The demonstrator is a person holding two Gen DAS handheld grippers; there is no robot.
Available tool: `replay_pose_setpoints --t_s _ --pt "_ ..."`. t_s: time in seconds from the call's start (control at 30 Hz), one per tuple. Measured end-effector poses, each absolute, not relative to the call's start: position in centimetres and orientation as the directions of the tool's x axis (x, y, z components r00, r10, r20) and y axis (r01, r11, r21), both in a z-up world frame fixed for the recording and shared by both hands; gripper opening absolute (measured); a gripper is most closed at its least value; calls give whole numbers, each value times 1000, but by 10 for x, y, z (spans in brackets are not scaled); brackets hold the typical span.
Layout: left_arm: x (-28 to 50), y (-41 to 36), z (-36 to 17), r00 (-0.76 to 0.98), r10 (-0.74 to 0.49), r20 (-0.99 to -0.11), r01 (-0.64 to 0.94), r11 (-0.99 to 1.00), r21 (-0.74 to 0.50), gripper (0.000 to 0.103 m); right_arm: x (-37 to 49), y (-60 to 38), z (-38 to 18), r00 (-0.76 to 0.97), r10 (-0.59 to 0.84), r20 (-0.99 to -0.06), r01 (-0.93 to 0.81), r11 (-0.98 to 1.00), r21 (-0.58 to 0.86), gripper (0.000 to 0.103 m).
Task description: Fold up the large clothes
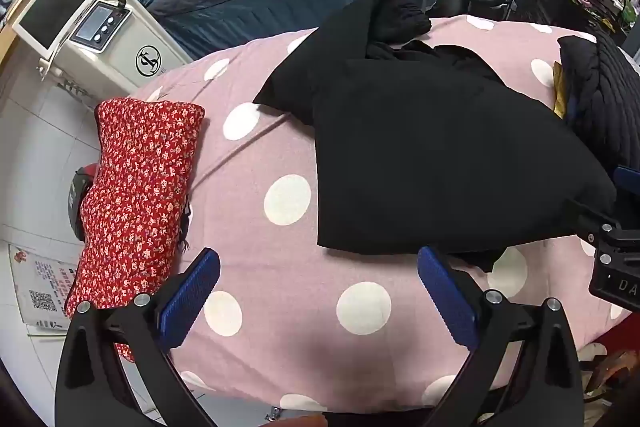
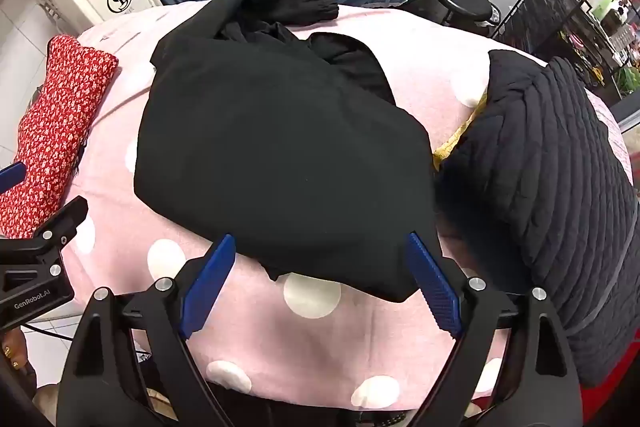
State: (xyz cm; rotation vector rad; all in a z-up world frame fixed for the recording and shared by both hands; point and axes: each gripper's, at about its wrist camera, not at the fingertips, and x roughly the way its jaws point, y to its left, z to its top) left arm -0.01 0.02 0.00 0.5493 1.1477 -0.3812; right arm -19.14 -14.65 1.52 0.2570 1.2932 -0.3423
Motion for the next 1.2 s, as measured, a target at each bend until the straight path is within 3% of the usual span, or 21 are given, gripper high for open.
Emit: replay_pose_setpoints --t_s 1.2 --pt "-4 13 -9 363 36 -931 529 815 237 97 -192 -138 20 239 -114 -964 374 927 -17 86"
